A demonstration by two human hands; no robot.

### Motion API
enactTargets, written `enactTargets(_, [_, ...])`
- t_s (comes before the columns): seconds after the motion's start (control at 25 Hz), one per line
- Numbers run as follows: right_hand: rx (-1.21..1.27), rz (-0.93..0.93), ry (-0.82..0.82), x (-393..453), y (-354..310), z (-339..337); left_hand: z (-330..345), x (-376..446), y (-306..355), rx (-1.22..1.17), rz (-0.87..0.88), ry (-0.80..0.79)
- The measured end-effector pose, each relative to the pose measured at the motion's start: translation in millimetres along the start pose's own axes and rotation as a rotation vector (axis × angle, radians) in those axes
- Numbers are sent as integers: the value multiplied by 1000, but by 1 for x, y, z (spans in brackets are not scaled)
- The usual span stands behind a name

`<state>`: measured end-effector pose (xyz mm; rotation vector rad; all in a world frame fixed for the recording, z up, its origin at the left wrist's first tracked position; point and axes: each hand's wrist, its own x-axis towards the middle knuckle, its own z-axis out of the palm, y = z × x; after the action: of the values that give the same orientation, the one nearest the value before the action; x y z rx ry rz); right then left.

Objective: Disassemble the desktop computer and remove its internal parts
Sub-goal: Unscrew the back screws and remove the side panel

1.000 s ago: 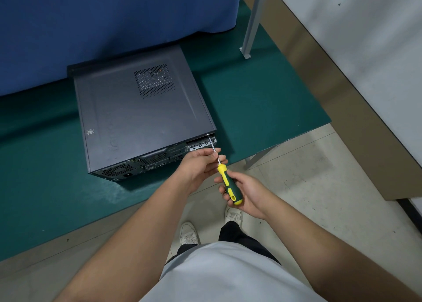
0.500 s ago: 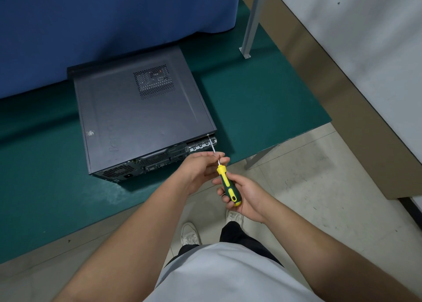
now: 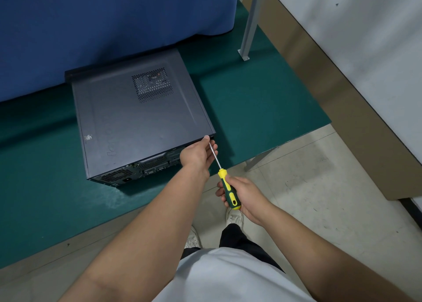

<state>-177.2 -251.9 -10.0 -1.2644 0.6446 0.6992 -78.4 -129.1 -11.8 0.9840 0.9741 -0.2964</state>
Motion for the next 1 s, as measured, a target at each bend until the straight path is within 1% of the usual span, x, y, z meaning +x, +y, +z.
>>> enactTargets(0.12, [-82, -55, 39, -1, 0, -2, 2, 1, -2, -33, 20, 25])
enactTargets(0.2, [-161, -80, 34, -2, -1, -2, 1, -1, -2, -42, 17, 19])
enactTargets(0.36, [-88, -47, 25, -1, 1, -1, 1, -3, 0, -34, 13, 20])
enactTargets(0.48, [-103, -65, 46, 0, 2, -1, 2, -4, 0, -17, 7, 3])
enactTargets(0.56, [-133, -79, 44, -2, 2, -2, 0, -4, 1, -19, -17, -32])
enactTargets(0.72, [-194, -105, 48, -7, 7, -7, -9, -9, 5, -6, -82, -161])
enactTargets(0.8, [-198, -120, 38, -10, 6, -9, -16, -13, 11, 21, -49, -212])
enactTargets(0.92, [-253, -163, 23, -14, -9, -1, -34, -16, 32, -21, 49, -246])
enactTargets(0.96, [-282, -186, 29, -14, -18, 5, -42, -17, 41, 6, 100, -247])
enactTargets(1.0, [-307, -217, 44, -12, -30, 13, -51, -18, 49, 81, 174, -246])
